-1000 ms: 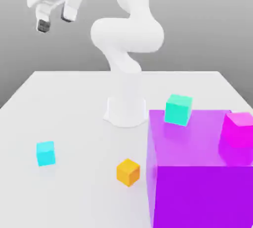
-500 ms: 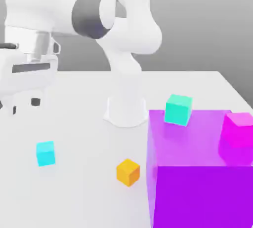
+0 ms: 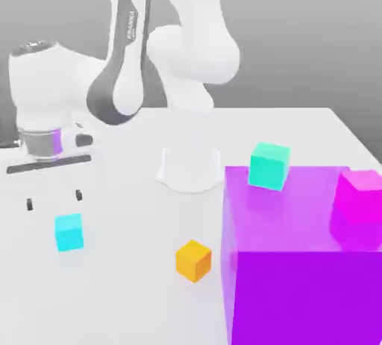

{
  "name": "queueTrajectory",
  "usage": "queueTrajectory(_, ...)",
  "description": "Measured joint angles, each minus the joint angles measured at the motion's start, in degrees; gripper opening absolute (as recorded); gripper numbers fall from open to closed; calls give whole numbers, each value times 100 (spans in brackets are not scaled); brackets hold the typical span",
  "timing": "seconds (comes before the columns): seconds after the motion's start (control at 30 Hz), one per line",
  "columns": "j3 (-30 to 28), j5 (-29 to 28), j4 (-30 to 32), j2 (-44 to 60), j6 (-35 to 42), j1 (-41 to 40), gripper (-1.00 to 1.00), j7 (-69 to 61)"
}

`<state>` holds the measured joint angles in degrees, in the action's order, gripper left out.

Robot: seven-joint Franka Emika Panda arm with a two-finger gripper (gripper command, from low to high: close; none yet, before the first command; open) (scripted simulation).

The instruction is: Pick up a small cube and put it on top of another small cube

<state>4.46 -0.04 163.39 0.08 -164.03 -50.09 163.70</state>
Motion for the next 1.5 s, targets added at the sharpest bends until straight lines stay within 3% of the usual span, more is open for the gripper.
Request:
queueTrajectory(0.23, -386, -122, -195, 1392, -1141, 401, 0, 225)
queueTrajectory(0.27, -404, -125, -214, 1501, -1231, 419, -100, 228)
queueTrajectory(0.5, -411, -114, -210, 1479, -1224, 428, -100, 221)
queueTrajectory(0.77, -287, 28, -68, 34, 69, 445, -100, 22)
queueTrajectory(0.83, 48, 106, -352, -141, 498, 537, -100, -321)
queueTrajectory(1.03, 759, 305, -1419, -509, 1838, 1921, -100, -1504)
queueTrajectory(1.5, 2469, 619, -3644, -1076, 4590, 4147, -100, -3950)
